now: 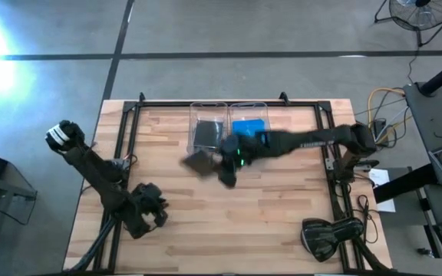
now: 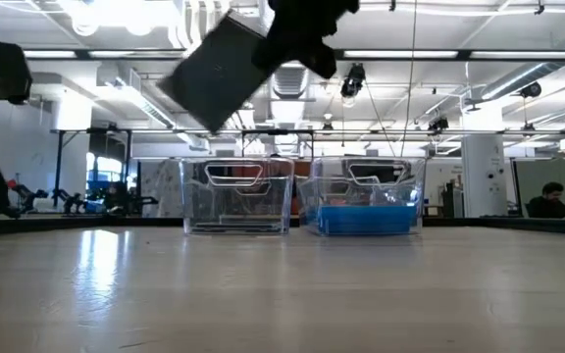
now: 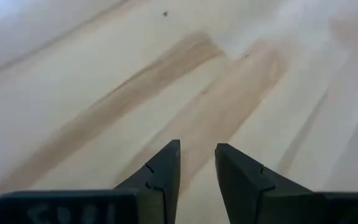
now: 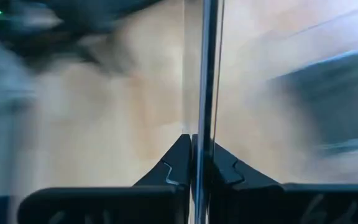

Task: Pick & place jewel cases by type
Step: Put the black CD case into the left transparent bin

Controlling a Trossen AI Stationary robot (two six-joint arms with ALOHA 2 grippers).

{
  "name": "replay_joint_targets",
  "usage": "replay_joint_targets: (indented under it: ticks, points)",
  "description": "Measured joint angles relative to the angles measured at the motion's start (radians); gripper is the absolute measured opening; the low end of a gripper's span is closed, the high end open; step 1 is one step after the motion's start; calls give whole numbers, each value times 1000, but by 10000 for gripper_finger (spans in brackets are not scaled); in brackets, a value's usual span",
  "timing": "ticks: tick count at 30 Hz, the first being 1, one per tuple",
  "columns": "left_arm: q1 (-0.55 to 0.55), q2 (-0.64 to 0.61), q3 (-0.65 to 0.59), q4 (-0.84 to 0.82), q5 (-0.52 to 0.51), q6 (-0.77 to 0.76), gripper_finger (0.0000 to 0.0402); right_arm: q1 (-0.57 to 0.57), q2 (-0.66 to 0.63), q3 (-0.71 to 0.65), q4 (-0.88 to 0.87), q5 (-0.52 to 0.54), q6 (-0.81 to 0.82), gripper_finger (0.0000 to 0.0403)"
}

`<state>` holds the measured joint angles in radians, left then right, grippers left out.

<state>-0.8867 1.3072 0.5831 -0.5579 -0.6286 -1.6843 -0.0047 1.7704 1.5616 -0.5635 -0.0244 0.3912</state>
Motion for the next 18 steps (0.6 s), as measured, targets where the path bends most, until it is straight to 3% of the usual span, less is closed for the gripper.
replay_joint_targets:
  ticks: [2, 7, 13, 16, 18]
  points:
    - [1, -2, 0, 10, -28, -54, 83, -65, 22, 106, -92, 54, -141, 12]
    - [10, 10, 23, 25, -102, -110, 83, -242, 127, 343, -303, 27, -417, 12]
    - [21, 11, 32, 24, -131, -154, 83, -393, 362, 630, -687, -197, -570, 11]
    - [25, 19, 32, 26, -133, -179, 83, -417, 465, 774, -816, -313, -653, 11]
    - [30, 31, 32, 24, -132, -204, 83, -429, 506, 790, -821, -390, -684, 11]
